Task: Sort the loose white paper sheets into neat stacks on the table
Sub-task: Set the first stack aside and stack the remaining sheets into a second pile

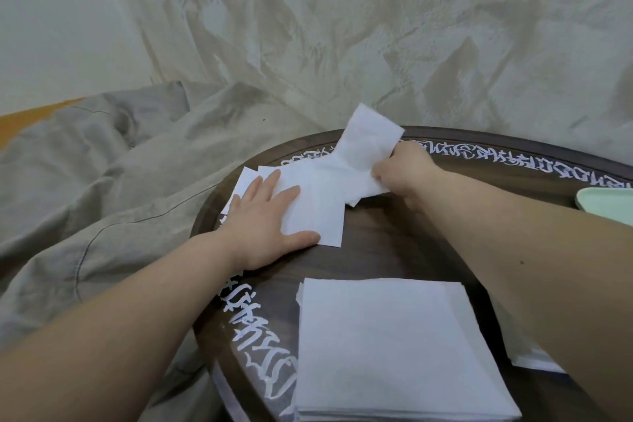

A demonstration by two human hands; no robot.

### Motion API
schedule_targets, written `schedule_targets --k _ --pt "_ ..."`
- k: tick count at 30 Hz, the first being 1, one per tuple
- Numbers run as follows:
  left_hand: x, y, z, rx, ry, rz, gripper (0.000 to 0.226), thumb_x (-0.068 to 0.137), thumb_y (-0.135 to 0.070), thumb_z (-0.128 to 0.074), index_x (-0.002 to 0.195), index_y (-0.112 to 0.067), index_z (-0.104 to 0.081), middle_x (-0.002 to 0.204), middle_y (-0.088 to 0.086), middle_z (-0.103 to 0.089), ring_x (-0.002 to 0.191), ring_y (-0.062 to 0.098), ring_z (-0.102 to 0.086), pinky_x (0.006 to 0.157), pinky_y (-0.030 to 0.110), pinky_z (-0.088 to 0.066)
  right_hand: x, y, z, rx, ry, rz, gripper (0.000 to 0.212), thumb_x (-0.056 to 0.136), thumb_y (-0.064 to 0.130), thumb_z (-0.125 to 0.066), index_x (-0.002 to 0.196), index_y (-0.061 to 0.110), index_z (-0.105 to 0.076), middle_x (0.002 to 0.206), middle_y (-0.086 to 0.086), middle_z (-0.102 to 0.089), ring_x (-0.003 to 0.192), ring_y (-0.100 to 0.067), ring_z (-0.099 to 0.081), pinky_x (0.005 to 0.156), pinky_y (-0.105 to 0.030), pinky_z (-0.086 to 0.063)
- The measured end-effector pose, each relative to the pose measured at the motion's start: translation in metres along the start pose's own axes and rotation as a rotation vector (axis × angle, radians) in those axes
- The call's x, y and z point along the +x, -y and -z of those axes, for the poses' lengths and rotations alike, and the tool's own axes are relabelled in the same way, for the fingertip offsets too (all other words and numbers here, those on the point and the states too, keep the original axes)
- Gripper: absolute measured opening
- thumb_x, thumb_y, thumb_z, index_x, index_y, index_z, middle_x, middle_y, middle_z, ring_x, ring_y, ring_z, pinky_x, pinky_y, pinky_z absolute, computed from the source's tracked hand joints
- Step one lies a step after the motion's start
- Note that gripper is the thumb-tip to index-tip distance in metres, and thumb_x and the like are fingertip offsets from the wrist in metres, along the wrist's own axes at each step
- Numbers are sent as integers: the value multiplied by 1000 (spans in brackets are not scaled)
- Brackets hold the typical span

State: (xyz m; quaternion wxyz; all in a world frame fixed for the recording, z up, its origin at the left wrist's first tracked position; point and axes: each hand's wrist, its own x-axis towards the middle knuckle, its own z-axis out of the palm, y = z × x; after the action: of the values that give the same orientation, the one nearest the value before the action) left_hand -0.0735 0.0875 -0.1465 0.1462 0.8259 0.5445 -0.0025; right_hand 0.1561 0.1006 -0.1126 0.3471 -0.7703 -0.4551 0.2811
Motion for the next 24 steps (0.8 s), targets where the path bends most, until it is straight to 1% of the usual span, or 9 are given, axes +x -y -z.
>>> schedule_targets --k 3,7,10,13,15,17,20,22,24 --pt "0 6 1 20 27 3 90 79 -76 -43 151 -34 -12 161 -3 9 147 20 12 120 46 -2 2 4 16 75 -195 3 25 84 2 -49 105 -6 -61 100 -17 -62 93 -33 -60 76 -36 -50" --pt "-7 -1 13 -57 -111 -3 79 85 -66 -47 150 -28 -23 161 -2 -2 148 18 7 120 41 -4 -12 15 42 203 -229 31 22 85 4 -49 101 -7 -59 96 -18 -59 90 -32 -58 70 -34 -46" --pt "-15 -21 38 -178 -326 -53 69 89 -54 -52 147 -22 -32 159 2 -17 147 17 -7 119 38 -12 -42 29 60 325 -133 91 16 83 4 -54 96 -4 -61 102 -19 -65 94 -35 -62 81 -43 -55" --pt "-33 -49 73 -396 -458 -80 68 88 -46 -59 146 -22 -32 154 -1 -29 141 16 -28 113 32 -25 -81 42 76 352 2 141 12 87 0 -55 98 0 -62 113 -21 -63 102 -32 -61 92 -53 -48" --pt "-48 -64 93 -555 -461 -63 76 85 -41 -67 148 -23 -27 148 -4 -37 132 15 -40 104 25 -30 -106 46 86 416 95 197 12 87 -3 -54 88 7 -61 109 -16 -66 94 -24 -64 90 -44 -52" --pt "-66 -74 106 -783 -403 -20 84 78 -38 -75 147 -26 -27 137 -5 -47 121 15 -50 101 28 -37 -131 47 94 475 135 230 18 86 -7 -53 86 9 -61 98 -12 -66 79 -16 -63 72 -28 -55" --pt "-97 -84 106 -1149 -323 42 48 80 -24 -75 123 -18 -56 117 3 -65 100 22 -66 90 45 -54 -164 43 104 603 163 195 21 85 -10 -53 91 8 -63 104 -16 -68 88 -24 -67 76 -33 -55" --pt "-118 -88 99 -1183 -343 18 16 82 -16 -72 98 -18 -68 98 4 -72 87 20 -70 83 40 -57 -187 38 108 666 201 153 20 85 -8 -55 92 8 -64 107 -15 -69 96 -28 -67 86 -44 -53" --pt "-140 -92 90 -1190 -347 -9 13 85 -11 -68 98 -13 -70 97 7 -74 83 19 -71 79 36 -58 -204 32 114 695 223 127 15 86 -4 -58 91 9 -64 92 -7 -72 78 -21 -69 74 -40 -59"
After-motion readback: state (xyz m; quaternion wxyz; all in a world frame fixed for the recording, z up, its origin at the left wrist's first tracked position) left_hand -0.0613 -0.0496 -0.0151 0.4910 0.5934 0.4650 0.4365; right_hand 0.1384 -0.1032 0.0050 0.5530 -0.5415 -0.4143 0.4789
